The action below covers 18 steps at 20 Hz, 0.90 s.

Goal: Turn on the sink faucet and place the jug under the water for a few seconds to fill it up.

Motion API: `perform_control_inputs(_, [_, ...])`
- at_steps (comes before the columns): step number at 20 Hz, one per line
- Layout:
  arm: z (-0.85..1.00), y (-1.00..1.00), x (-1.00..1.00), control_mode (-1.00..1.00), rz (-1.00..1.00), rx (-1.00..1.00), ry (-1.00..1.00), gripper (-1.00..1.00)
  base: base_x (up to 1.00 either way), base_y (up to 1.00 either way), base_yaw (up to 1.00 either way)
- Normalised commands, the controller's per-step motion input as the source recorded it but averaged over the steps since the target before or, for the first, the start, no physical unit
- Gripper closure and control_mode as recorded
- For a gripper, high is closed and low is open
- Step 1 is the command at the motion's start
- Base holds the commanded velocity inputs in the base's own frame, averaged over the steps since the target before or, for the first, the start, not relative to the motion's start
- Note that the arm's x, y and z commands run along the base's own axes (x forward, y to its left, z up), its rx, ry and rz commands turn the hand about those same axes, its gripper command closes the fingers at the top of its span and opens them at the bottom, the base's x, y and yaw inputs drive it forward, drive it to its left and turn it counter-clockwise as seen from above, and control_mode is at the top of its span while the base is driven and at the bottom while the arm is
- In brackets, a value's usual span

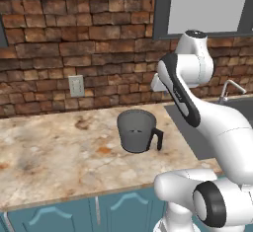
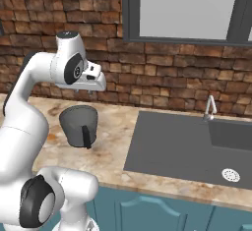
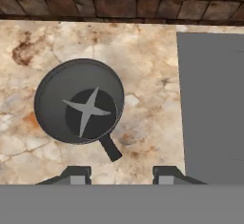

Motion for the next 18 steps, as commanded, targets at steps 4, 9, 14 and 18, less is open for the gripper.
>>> perform_control_inputs(4, [0.00, 0.00, 0.00, 1.00, 0.00, 0.00, 0.00, -1.00, 0.00, 0.00, 0.00])
perform_control_inputs(9, [0.00, 0.00, 0.00, 1.00, 0.00, 0.00, 0.00, -1.00, -0.20, -0.72, -0.05])
perform_control_inputs(14, [0.00, 0.00, 0.00, 1.00, 0.00, 0.00, 0.00, -1.00, -0.01, -1.00, -0.11])
perform_control_inputs(18, [0.00, 0.00, 0.00, 1.00, 0.00, 0.00, 0.00, -1.00, 0.00, -0.77, -0.09])
